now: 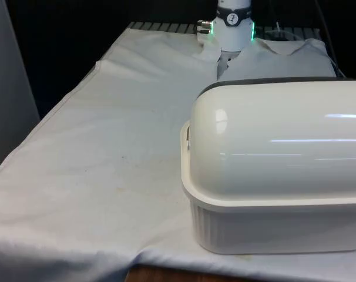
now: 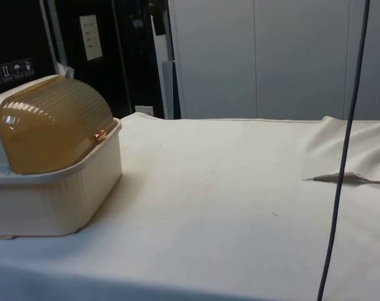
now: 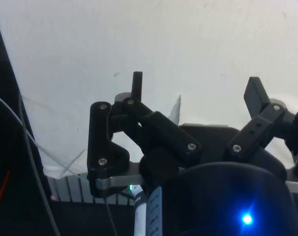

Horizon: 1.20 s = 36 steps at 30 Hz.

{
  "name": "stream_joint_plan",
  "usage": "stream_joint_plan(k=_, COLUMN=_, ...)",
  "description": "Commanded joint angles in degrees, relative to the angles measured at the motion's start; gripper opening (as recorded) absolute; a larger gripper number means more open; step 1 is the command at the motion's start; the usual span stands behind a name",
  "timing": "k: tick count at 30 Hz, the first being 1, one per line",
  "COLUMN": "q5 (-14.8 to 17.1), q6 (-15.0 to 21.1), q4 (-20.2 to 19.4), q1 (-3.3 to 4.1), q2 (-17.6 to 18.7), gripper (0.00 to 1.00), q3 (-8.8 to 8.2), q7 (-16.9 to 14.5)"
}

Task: Open the lid, then close it.

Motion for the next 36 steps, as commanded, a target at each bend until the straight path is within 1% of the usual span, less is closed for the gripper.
stream_joint_plan(k=1, q5=0.0, q6=0.17, q4=-0.06, q1=0.06, q2=0.11, gripper=1.0, q3=0.17, q7=0.11)
stream_joint_plan(k=2, q5=0.06, q6=0.97, q4=-0.23, q1=0.29, q2=0.23, gripper=1.0, q3=0.4, q7=0.63)
stream_joint_plan(k=5, q5=-0.11, q6=1.72, q4=-0.52, q1=0.46, q2=0.34, gripper=1.0, q3=0.97, q7=1.38)
stream_joint_plan(k=7, q5=-0.23, q6=2.46, q4=-0.74, q1=0.63, q2=0.52, gripper=1.0, q3=1.72, q7=2.18)
stream_joint_plan(k=8, q5=0.0, q6=1.43, q4=-0.34, q1=0.34, q2=0.63, gripper=1.0, q3=1.49, q7=1.49)
stream_joint_plan(k=9, q5=-0.23, q6=2.75, q4=-0.86, q1=0.63, q2=0.57, gripper=1.0, q3=1.95, q7=2.41)
stream_joint_plan(k=11, q5=-0.29, q6=3.32, q4=-1.09, q1=0.63, q2=0.63, gripper=1.0, q3=2.46, q7=2.92)
stream_joint_plan(k=12, q5=-0.34, q6=4.01, q4=-1.38, q1=0.69, q2=0.69, gripper=1.0, q3=2.98, q7=3.38)
stream_joint_plan(k=16, q5=-0.34, q6=5.56, q4=-2.01, q1=0.8, q2=0.8, gripper=1.0, q3=3.84, q7=4.18)
stream_joint_plan(k=17, q5=-0.34, q6=5.9, q4=-2.12, q1=0.8, q2=0.86, gripper=1.0, q3=4.01, q7=4.35)
stream_joint_plan(k=18, q5=-0.11, q6=4.98, q4=-1.83, q1=0.57, q2=0.92, gripper=1.0, q3=3.95, q7=3.84)
stream_joint_plan(k=19, q5=-0.29, q6=6.42, q4=-2.29, q1=0.8, q2=0.92, gripper=1.0, q3=4.18, q7=4.47)
stream_joint_plan(k=26, q5=-0.11, q6=10.54, q4=-4.07, q1=0.92, q2=1.2, gripper=1.0, q3=5.1, q7=4.98)
stream_joint_plan(k=27, q5=-0.11, q6=9.57, q4=-3.72, q1=0.8, q2=1.26, gripper=1.0, q3=5.1, q7=4.64)
stream_joint_plan(k=28, q5=-0.11, q6=11.57, q4=-4.7, q1=0.92, q2=1.26, gripper=1.0, q3=5.33, q7=4.98)
stream_joint_plan(k=33, q5=-0.06, q6=14.55, q4=-6.42, q1=0.97, q2=1.49, gripper=1.0, q3=5.79, q7=4.98)
stream_joint_plan(k=34, q5=-0.11, q6=13.75, q4=-6.3, q1=0.86, q2=1.43, gripper=1.0, q3=5.73, q7=4.7)
stream_joint_plan(k=35, q5=-0.11, q6=15.13, q4=-6.7, q1=1.03, q2=1.6, gripper=1.0, q3=5.9, q7=4.98)
stream_joint_plan(k=36, q5=-0.11, q6=15.7, q4=-6.99, q1=1.03, q2=1.66, gripper=1.0, q3=5.96, q7=4.98)
